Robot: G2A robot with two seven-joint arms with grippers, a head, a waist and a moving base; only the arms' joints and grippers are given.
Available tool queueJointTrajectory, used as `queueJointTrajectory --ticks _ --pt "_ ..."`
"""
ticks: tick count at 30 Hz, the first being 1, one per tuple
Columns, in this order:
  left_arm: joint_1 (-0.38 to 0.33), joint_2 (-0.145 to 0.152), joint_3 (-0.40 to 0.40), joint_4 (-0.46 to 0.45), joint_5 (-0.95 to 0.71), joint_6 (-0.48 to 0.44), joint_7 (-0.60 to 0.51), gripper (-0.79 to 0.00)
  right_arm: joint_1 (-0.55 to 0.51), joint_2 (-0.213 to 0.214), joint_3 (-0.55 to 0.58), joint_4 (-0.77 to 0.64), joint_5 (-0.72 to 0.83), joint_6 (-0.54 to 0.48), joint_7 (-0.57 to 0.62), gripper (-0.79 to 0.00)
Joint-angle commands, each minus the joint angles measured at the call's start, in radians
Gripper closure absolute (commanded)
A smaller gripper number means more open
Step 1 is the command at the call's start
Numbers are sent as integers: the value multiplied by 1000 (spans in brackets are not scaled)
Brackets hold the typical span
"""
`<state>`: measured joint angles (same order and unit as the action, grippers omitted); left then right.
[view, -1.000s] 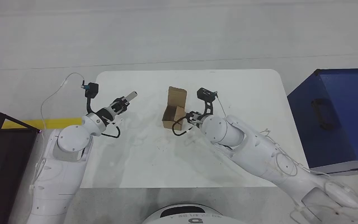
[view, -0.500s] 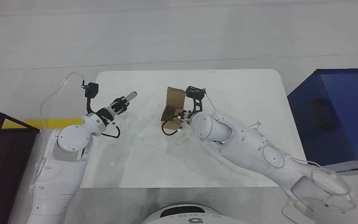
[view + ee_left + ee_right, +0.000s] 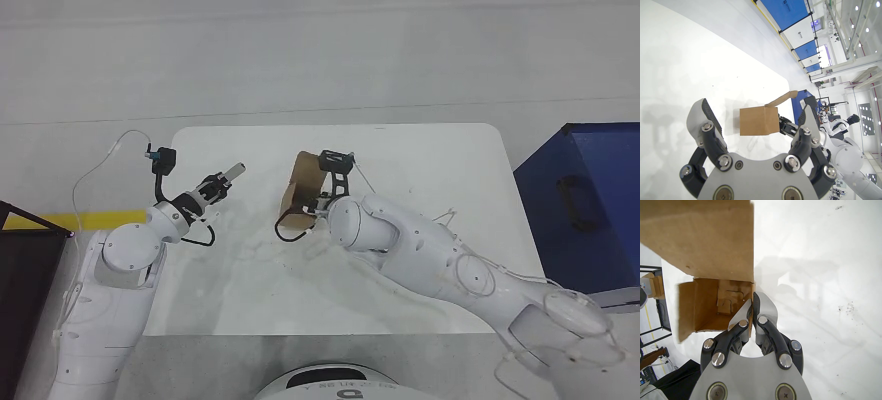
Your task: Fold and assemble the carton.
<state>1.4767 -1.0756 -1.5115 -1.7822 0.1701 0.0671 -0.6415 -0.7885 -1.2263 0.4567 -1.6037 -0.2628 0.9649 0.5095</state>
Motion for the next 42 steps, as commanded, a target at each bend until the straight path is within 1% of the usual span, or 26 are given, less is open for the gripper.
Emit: queueJointTrajectory --ticks 1,5,15,21,23,25,26,28,32,33,34,36,37,39,42 --pt "0 0 0 0 0 0 0 -785 1 10 7 -20 -35 23 22 0" --pt "0 0 0 0 0 0 0 -785 -4 35 14 -53 -110 47 71 0" --pt "0 0 0 0 0 0 0 -785 -29 96 54 -96 -297 47 291 0" --pt "0 0 0 0 0 0 0 -785 -79 117 118 -134 -289 47 298 0" --pt "0 0 0 0 0 0 0 -785 -97 122 139 -143 -281 47 298 -142" --pt "0 0 0 0 0 0 0 -785 -122 126 173 -165 -263 47 296 -228" --pt "0 0 0 0 0 0 0 -785 -138 129 192 -178 -258 47 289 -268" --pt "0 0 0 0 0 0 0 -785 -179 134 241 -209 -237 47 258 -296" --pt "0 0 0 0 0 0 0 -785 -285 144 347 -283 -192 47 154 -289" --pt "0 0 0 0 0 0 0 -785 -313 147 373 -300 -175 43 129 -299" --pt "0 0 0 0 0 0 0 -785 -341 149 400 -316 -155 32 105 -311" --pt "3 1 13 0 55 -11 13 -785 -397 151 456 -342 -103 -6 55 -305" --pt "1 2 29 -2 115 -20 29 -785 -425 151 482 -352 -72 -31 29 -302" --pt "-8 1 92 -15 231 -45 40 -785 -482 148 543 -363 18 -105 -29 -320" --pt "-55 -6 206 -9 344 -60 -1 -785 -555 144 605 -346 104 -207 -118 -336"
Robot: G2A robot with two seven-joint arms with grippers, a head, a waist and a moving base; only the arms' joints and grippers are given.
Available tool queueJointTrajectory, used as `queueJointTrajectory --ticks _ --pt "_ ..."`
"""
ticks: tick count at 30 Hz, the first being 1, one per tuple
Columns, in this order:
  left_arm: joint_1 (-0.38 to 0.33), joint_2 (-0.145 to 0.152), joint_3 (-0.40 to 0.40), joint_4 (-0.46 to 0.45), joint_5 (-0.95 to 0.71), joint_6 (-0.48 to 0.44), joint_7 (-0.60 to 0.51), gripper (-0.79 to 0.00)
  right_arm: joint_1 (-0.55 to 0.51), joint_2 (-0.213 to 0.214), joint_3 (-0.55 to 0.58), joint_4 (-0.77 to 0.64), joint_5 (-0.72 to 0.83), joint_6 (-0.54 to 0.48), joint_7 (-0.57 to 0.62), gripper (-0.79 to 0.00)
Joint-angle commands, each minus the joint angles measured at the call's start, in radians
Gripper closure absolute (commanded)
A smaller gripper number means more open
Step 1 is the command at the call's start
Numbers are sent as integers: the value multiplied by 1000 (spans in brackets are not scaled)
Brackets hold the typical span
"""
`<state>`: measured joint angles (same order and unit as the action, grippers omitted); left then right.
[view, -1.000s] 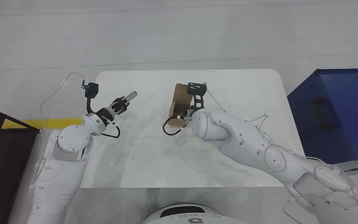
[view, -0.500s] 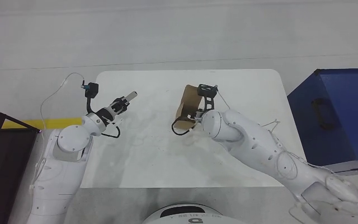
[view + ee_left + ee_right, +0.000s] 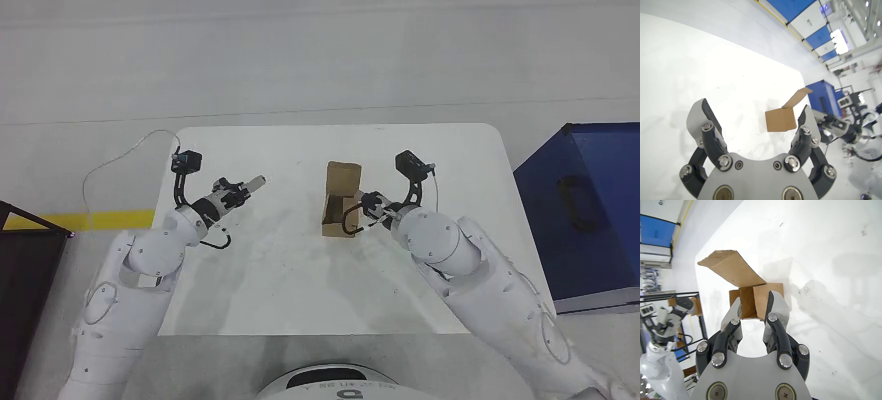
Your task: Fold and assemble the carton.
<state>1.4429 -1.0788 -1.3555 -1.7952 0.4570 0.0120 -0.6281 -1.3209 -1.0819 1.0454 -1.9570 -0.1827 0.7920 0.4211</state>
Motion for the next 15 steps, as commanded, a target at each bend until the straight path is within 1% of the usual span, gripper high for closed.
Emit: queueJointTrajectory --ticks 1,4,5,6,7,8,9,15 --pt "-40 -6 92 10 96 -11 -21 -785 -39 -2 23 11 38 -61 -42 -336" --pt "-104 -22 208 43 137 -21 -63 -785 -69 -2 33 34 50 -108 -53 -357" --pt "-126 -28 238 61 159 -10 -52 -785 -74 -2 34 37 50 -118 -53 -372" --pt "-146 -34 267 79 180 3 -39 -785 -78 -2 37 38 52 -126 -53 -425" --pt "-162 -40 290 94 190 18 -27 -785 -82 -2 40 36 55 -132 -54 -548" --pt "-175 -45 304 107 190 36 -20 -785 -88 -2 46 32 61 -139 -58 -730" --pt "-184 -49 312 117 184 59 -12 -785 -97 -3 55 26 73 -149 -63 -785" --pt "-184 -49 312 117 184 59 -12 -785 -107 -3 68 21 90 -161 -73 -785"
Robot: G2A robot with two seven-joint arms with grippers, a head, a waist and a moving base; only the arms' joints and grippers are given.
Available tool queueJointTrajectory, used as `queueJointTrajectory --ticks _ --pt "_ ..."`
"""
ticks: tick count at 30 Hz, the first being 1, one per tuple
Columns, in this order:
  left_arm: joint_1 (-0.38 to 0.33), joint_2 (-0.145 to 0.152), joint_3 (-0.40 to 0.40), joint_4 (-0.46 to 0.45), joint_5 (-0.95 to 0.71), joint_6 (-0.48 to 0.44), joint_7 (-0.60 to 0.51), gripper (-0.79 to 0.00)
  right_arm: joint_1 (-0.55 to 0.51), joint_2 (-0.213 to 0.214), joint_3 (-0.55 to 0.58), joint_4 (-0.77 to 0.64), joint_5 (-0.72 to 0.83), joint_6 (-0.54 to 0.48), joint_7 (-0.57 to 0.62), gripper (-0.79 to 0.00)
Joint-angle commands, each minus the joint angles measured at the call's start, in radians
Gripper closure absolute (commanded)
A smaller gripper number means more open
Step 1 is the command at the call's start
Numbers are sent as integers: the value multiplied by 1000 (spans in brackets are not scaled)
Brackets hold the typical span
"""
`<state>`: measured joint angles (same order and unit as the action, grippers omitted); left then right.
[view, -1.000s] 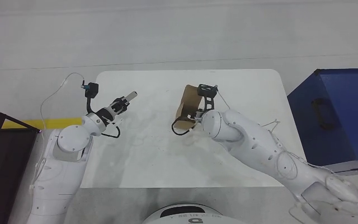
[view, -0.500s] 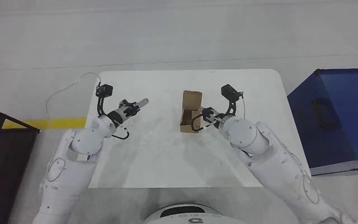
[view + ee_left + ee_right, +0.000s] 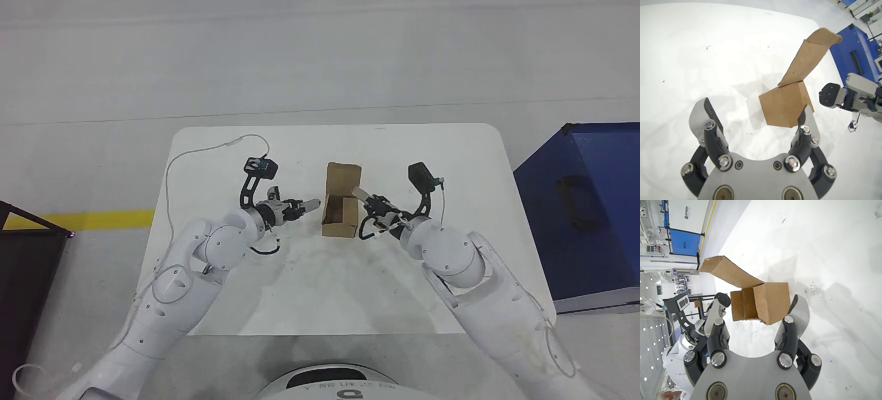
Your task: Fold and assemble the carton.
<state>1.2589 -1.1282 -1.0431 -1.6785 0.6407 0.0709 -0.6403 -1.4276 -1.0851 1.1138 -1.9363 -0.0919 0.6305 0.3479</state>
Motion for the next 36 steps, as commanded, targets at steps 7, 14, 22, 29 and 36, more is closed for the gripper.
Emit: queueJointTrajectory --ticks 7,14,22,29,36 --pt "43 9 -20 -39 111 56 10 -785 -8 -3 2 36 27 -63 7 -785" --pt "57 8 -25 -58 79 57 -62 -785 28 -14 -49 101 6 -122 30 -785" --pt "12 -6 -4 -20 -11 59 -105 -785 66 -27 -95 132 1 -165 58 -785" --pt "-34 -21 44 28 -24 60 -118 -785 77 -37 -120 130 10 -199 76 -785" --pt "-50 -27 57 39 -14 60 -119 -523 79 -42 -145 125 -12 -205 94 -785"
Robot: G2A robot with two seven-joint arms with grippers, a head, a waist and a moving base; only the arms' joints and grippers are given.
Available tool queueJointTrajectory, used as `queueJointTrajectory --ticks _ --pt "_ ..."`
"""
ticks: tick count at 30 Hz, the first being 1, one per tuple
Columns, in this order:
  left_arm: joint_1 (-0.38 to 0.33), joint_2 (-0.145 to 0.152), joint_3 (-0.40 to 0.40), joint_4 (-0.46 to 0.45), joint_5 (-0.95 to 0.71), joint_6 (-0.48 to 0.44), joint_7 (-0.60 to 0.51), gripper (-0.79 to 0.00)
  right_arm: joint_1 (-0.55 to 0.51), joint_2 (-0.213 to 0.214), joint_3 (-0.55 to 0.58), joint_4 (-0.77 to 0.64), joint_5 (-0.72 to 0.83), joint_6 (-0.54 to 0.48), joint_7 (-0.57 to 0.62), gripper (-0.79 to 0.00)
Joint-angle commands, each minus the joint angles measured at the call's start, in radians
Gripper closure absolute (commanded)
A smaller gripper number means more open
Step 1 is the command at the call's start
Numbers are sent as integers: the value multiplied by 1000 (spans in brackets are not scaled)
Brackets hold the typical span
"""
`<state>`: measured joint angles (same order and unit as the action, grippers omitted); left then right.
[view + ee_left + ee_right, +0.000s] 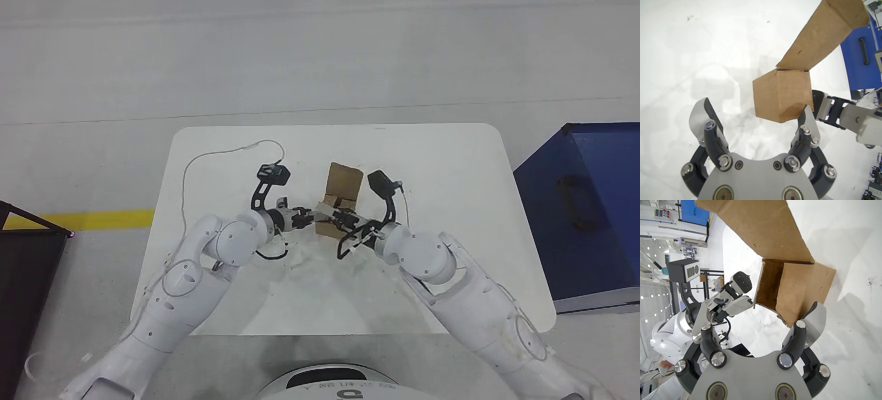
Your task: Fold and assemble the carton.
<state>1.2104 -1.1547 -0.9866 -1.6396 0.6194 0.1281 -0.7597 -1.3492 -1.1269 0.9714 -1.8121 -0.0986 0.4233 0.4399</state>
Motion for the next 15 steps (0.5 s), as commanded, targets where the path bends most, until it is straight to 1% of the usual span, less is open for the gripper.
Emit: queueJointTrajectory --ticks 1,3,5,6,7,8,11,13,15 --pt "-3 0 3 0 19 6 0 -357 2 -1 -4 -1 -8 4 3 -785" --pt "-4 -1 7 1 38 11 2 -249 1 -2 -7 -3 -11 4 4 -785" --pt "-5 -2 9 3 45 11 0 -117 0 -3 -7 -5 -15 3 4 -785" --pt "-6 -2 10 4 47 10 -1 -65 -1 -4 -8 -6 -16 1 5 -785" --pt "-7 -3 12 5 47 8 -3 -31 -1 -4 -7 -6 -17 1 5 -785" --pt "-9 -3 12 7 46 5 -5 -22 -2 -5 -7 -6 -17 0 6 -785" --pt "-13 -5 15 12 45 -2 -7 -62 -4 -6 -5 -5 -18 -2 7 -785" --pt "-15 -6 15 15 45 -6 -9 -65 -6 -6 -5 -4 -21 -2 12 -785" --pt "-18 -7 17 18 50 -11 -10 -15 -6 -6 -5 -4 -24 -3 21 -785"
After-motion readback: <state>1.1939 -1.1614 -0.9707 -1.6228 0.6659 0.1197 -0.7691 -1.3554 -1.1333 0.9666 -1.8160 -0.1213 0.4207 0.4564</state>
